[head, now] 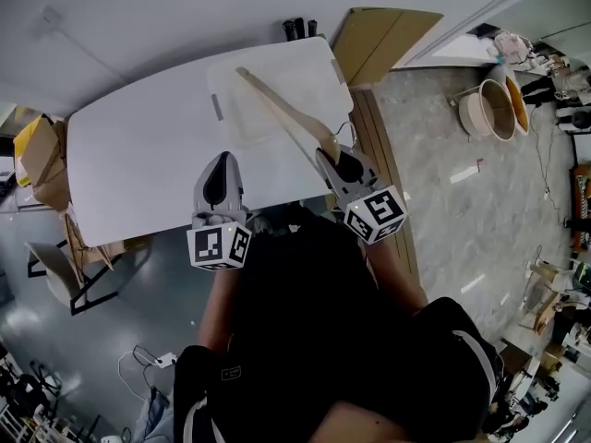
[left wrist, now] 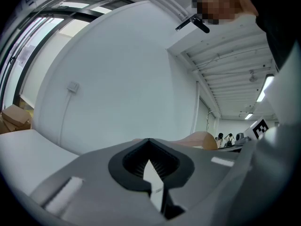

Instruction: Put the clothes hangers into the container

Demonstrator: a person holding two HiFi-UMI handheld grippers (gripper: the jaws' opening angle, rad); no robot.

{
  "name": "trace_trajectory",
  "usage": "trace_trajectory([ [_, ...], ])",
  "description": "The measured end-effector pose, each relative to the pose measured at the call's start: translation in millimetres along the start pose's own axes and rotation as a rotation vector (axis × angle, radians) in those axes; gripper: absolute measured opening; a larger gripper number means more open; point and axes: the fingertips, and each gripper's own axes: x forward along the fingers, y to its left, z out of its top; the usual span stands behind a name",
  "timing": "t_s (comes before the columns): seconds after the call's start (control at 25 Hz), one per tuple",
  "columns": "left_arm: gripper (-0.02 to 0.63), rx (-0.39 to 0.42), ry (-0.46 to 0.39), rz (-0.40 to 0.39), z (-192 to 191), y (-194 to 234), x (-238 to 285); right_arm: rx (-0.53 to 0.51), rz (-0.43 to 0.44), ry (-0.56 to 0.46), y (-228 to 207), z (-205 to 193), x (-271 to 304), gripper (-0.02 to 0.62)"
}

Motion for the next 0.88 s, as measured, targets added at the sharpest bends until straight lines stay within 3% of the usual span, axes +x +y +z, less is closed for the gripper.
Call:
trace_trajectory([
  [0.44, 0.003, 0.023, 0.014, 0.103, -4.0, -16.5, 41.7, 0.003, 0.153, 0.017, -49.7, 2.3, 22.6, 0.060],
  [0.72, 0.003, -0.001, 0.014, 0.131, -5.9, 6.5, 47.7, -0.013, 0.150, 0.041, -53.3, 2.8, 40.4, 0.060],
  [0.88, 0.003, 0.008, 0.011, 0.102, -2.3, 10.9, 54.9, 0.000, 0.147, 0.043, -55.1, 4.9, 44.8, 0.060],
])
